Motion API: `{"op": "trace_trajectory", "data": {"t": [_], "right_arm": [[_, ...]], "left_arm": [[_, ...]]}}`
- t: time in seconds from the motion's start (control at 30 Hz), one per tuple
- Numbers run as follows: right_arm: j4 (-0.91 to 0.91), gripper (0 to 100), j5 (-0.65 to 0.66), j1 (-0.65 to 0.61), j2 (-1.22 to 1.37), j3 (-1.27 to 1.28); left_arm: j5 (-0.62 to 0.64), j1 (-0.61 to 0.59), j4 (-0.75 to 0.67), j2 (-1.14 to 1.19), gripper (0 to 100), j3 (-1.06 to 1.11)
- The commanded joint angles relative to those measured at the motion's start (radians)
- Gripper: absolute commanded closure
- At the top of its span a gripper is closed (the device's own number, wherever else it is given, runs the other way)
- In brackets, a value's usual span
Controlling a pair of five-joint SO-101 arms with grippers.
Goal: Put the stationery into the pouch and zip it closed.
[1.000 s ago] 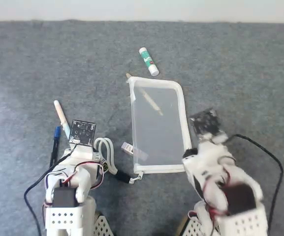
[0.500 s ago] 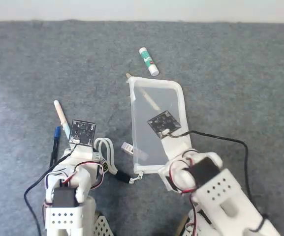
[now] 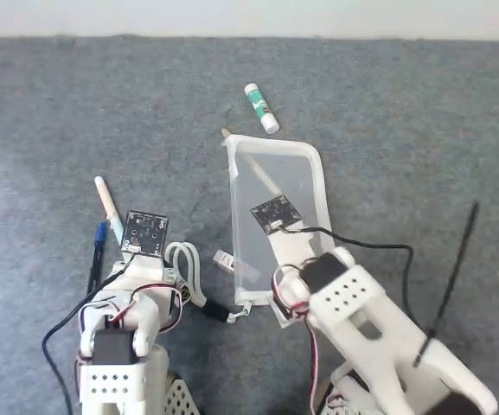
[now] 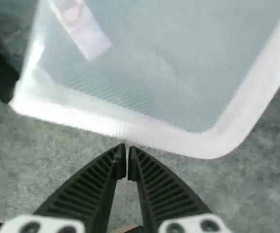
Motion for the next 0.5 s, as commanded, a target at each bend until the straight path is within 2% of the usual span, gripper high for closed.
{"op": "trace_trajectory", "data": {"t": [0.0,0.47], "right_arm": [[-0.054,99.3,-0.029,-0.005,0.054,-0.057],[-0.286,99.3,-0.028,0.117,0.124,-0.058]], "left_arm": [[-0.005,-0.002,0.006,-0.011,99,-0.005],[-0.005,-0.002,0.006,-0.011,99,-0.005]]}}
